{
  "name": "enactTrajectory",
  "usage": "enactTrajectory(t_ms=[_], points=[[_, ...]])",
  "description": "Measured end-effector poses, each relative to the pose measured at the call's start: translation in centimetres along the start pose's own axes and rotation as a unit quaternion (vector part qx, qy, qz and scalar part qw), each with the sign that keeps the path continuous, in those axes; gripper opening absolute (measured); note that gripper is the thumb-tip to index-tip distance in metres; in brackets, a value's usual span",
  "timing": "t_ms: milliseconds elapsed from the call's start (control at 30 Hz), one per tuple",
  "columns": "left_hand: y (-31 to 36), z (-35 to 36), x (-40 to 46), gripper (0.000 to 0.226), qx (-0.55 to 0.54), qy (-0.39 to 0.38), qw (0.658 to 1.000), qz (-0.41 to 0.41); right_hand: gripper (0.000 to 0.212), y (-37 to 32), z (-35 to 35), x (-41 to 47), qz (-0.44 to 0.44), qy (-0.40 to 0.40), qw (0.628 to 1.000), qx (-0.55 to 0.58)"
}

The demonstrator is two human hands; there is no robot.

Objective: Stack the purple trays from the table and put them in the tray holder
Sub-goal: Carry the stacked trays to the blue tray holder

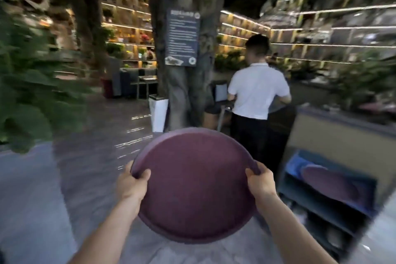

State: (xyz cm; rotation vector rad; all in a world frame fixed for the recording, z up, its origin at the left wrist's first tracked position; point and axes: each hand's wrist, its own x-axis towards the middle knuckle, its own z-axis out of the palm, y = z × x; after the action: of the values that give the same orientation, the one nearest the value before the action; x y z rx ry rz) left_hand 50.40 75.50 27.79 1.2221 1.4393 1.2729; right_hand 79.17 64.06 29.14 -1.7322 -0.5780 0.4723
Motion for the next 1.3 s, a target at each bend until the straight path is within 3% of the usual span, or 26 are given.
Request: enactTrajectory(t_ms=[133, 267, 500, 700, 933, 1300], points=[[-0.4, 9.8, -1.3, 0.036, -0.003, -0.134, 0.991, -0.001, 0.036, 2.6, -8.4, 1.1, 0.032, 0.115, 0.993, -0.025], [-0.6, 17.4, -3.2, 0.059, 0.019, -0.248, 0.969, 0.005, 0.033, 4.5, -14.9, 0.1, 0.057, 0.224, 0.972, -0.035], [-0.1, 24.5, -6.4, 0.06, 0.036, -0.382, 0.923, 0.006, 0.034, 5.6, -19.8, -4.4, 0.115, 0.362, 0.923, -0.067], [-1.0, 26.7, -6.7, 0.055, 0.044, -0.426, 0.903, 0.033, 0.039, 6.5, -19.2, -6.6, 0.143, 0.416, 0.896, -0.052], [-2.3, 29.5, -6.0, 0.057, 0.066, -0.444, 0.893, 0.04, 0.04, 8.3, -18.4, -5.5, 0.164, 0.427, 0.888, -0.039], [-2.8, 40.7, -6.0, 0.061, 0.091, -0.413, 0.904, 0.054, 0.031, 13.3, -22.7, 5.9, 0.181, 0.419, 0.889, -0.038]])
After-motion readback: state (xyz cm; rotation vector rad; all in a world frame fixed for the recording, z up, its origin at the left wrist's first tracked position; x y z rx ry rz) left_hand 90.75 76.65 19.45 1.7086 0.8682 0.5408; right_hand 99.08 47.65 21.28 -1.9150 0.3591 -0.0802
